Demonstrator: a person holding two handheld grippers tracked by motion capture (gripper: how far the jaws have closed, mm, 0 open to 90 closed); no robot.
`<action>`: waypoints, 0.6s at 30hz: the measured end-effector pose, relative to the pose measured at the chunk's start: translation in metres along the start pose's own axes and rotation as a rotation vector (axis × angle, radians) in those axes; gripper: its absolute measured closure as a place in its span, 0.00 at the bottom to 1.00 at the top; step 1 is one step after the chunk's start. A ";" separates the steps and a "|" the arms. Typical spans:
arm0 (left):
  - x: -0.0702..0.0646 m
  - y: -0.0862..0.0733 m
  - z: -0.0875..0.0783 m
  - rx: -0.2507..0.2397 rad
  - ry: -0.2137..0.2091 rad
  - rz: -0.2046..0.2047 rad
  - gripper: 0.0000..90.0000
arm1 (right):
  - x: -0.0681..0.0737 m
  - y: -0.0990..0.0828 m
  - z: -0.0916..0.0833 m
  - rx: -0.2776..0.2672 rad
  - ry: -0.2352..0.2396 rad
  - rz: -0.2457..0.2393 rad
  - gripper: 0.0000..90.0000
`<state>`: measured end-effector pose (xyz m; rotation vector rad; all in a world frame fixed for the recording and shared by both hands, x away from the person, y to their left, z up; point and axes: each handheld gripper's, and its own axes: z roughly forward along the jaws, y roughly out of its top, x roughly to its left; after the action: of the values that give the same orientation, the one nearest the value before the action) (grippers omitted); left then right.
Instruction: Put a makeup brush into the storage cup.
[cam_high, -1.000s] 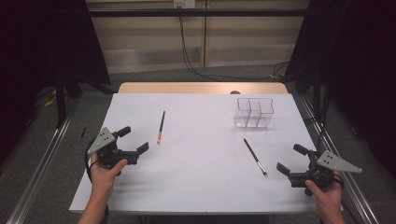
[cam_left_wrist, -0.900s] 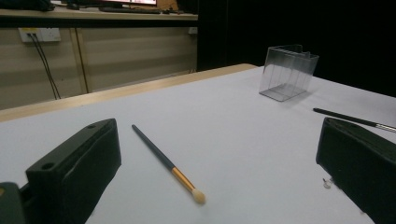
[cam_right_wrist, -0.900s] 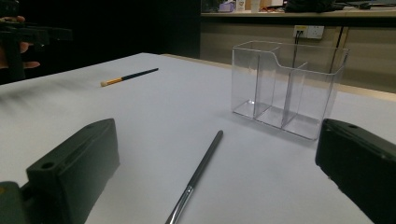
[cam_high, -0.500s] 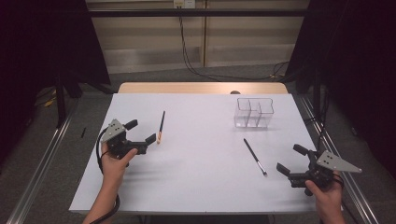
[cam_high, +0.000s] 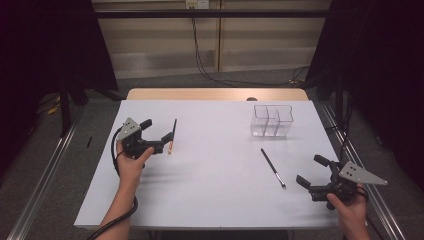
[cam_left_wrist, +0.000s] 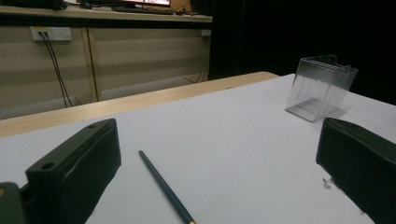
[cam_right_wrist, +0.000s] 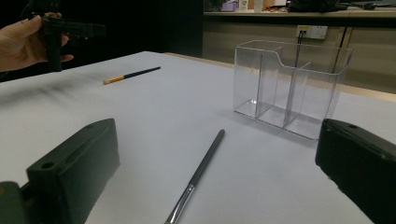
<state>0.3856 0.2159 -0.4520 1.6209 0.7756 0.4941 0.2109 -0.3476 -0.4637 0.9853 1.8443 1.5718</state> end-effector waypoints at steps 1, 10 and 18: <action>0.001 0.000 0.002 -0.003 0.003 -0.002 0.00 | 0.000 0.000 0.000 0.000 0.001 -0.001 0.00; 0.008 0.001 0.014 0.015 0.027 -0.017 0.00 | 0.000 0.000 -0.001 -0.003 -0.001 0.001 0.00; 0.010 0.001 0.027 0.053 0.033 -0.031 0.00 | -0.001 0.000 -0.002 -0.003 0.001 -0.001 0.00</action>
<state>0.4118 0.2046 -0.4575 1.6507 0.8436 0.4826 0.2099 -0.3490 -0.4633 0.9825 1.8420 1.5744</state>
